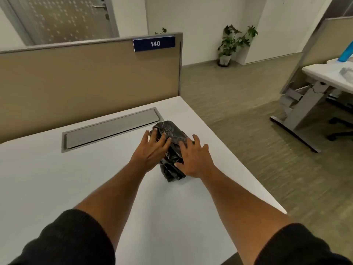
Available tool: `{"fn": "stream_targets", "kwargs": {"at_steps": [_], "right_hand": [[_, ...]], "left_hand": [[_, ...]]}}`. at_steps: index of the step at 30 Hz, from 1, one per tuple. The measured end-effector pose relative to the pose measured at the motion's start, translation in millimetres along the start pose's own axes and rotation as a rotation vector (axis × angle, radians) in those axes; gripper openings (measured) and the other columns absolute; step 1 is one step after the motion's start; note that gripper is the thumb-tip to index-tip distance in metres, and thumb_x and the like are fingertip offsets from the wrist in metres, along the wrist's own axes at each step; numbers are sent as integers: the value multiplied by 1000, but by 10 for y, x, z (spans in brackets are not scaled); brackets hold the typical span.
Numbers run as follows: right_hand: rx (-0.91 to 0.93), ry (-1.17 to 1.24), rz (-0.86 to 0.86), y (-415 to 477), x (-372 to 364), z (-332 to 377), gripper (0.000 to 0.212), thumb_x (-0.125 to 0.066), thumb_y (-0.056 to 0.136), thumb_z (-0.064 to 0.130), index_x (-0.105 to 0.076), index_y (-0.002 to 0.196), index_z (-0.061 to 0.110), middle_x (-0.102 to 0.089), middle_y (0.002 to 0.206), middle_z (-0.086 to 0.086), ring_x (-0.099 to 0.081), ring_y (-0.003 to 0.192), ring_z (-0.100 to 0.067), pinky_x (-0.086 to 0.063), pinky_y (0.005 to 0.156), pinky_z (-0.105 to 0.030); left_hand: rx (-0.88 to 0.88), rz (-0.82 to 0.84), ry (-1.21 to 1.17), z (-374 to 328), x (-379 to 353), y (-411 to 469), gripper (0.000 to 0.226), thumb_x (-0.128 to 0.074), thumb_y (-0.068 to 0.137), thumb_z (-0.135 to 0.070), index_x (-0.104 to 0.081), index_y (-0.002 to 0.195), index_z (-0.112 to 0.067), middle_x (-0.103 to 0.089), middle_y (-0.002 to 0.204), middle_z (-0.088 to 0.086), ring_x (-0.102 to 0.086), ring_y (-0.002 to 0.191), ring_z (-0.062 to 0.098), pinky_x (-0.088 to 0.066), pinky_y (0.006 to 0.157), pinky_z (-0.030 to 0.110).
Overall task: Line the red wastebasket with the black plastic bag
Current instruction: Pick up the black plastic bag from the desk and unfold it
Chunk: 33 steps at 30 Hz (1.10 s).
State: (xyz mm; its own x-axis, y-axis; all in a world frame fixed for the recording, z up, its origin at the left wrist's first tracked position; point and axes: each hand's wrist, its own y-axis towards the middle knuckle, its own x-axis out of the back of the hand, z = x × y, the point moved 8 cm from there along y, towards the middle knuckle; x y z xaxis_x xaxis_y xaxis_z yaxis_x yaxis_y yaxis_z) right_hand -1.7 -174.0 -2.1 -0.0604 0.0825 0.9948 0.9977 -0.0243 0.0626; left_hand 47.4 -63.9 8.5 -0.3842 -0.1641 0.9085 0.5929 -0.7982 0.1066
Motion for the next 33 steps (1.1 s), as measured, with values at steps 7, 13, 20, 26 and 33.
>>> {"fn": "stream_targets", "kwargs": {"at_steps": [7, 13, 20, 26, 33], "right_hand": [[29, 27, -34, 35, -93, 14, 30, -46, 85, 17, -49, 112, 5, -60, 108, -17, -49, 108, -35, -51, 71, -42], [3, 13, -238, -43, 279, 21, 19, -75, 61, -1, -63, 72, 8, -64, 61, -6, -63, 64, -20, -50, 41, -25], [-140, 174, -484, -457, 1059, -196, 20, -66, 61, -14, -61, 69, 4, -59, 56, -11, -58, 53, -25, -47, 36, -26], [-287, 442, -547, -1219, 1573, -644, 15, -52, 84, -2, -64, 93, -2, -66, 82, -22, -60, 76, -38, -51, 65, -43], [-569, 603, -584, -2706, 1865, -1157, 9, -72, 75, 6, -70, 84, 7, -73, 80, -9, -65, 74, -22, -46, 66, -24]], "left_hand": [[-6, 36, -1, -75, -91, 144, 53, -60, 80, -20, -43, 128, -4, -60, 120, 25, -50, 117, 46, -36, 104, 57], [29, 45, -26, -52, 146, 207, 34, -66, 75, -18, -55, 105, -5, -63, 105, 19, -57, 102, 38, -40, 100, 52], [50, -222, -114, -97, 1053, 221, 29, -30, 85, -12, -54, 96, -2, -63, 98, 21, -56, 101, 39, -38, 102, 54], [-33, -535, -170, -432, 2028, -21, 25, -29, 84, -6, -54, 84, -2, -58, 77, 18, -56, 76, 35, -41, 101, 57], [-303, -682, -258, -1292, 2762, -528, 17, -41, 82, -7, -56, 88, -2, -60, 76, 18, -55, 69, 32, -49, 69, 40]]}}
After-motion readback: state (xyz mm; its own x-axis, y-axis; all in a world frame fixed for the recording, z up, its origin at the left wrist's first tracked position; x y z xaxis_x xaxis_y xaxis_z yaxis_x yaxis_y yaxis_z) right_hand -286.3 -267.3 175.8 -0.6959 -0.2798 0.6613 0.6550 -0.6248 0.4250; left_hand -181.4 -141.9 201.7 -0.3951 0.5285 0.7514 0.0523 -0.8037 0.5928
